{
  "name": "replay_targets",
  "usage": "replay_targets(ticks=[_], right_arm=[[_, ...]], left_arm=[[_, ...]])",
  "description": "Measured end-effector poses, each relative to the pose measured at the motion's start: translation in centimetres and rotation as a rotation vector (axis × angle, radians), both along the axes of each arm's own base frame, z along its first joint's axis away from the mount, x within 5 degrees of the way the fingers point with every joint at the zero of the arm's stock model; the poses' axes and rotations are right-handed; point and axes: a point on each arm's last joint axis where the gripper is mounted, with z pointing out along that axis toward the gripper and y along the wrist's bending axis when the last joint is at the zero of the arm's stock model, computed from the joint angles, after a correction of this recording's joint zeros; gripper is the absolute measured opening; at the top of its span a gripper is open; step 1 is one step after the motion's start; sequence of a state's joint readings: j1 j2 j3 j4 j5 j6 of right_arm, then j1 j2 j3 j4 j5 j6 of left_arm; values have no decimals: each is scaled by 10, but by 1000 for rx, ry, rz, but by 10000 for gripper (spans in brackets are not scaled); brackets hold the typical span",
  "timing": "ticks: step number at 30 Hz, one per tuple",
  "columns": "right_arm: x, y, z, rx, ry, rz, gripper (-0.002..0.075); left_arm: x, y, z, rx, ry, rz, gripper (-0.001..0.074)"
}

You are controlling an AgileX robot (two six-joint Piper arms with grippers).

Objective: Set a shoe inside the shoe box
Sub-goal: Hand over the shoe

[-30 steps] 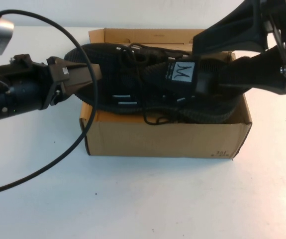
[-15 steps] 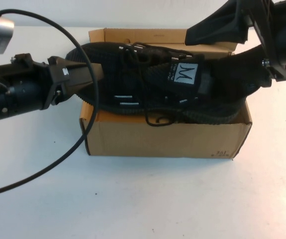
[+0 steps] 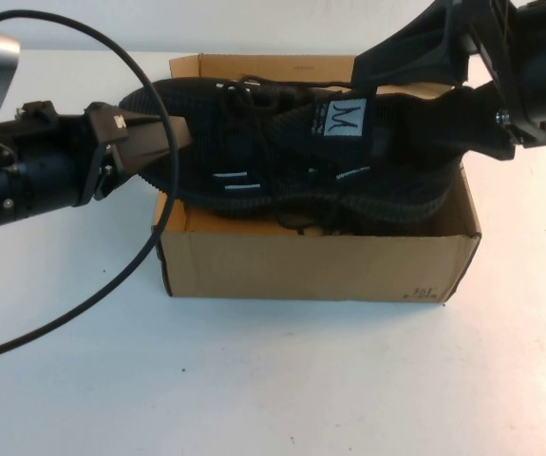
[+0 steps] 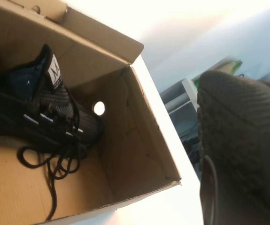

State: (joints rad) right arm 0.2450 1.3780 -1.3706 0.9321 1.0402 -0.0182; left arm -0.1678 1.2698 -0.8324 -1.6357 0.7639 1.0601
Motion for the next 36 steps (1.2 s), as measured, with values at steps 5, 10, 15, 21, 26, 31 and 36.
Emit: replay_targets(ticks=[5,10,15,21,26,31,36], right_arm=[[5,2,-1,32,7,-11,607],[15,7,-7,70,5,18,607],[20,11,-9,116,-8,41,607],[21,11,-10,111,-11,46,607],[26,13,-17,97,-2,56,607],[27,23,-19,90,-33,74,607],[28,32,-26,90,-17,96,606]], left_arm=[[0,0,0,-30,44,17,117],[1,1,0,-38,58,27,118],[2,1,-1,-37,62,39,117],[2,1,-1,-38,63,39,118],[2,2,-1,-37,63,44,118],[3,2,-1,-32,63,52,118],[3,2,-1,-32,63,52,118]])
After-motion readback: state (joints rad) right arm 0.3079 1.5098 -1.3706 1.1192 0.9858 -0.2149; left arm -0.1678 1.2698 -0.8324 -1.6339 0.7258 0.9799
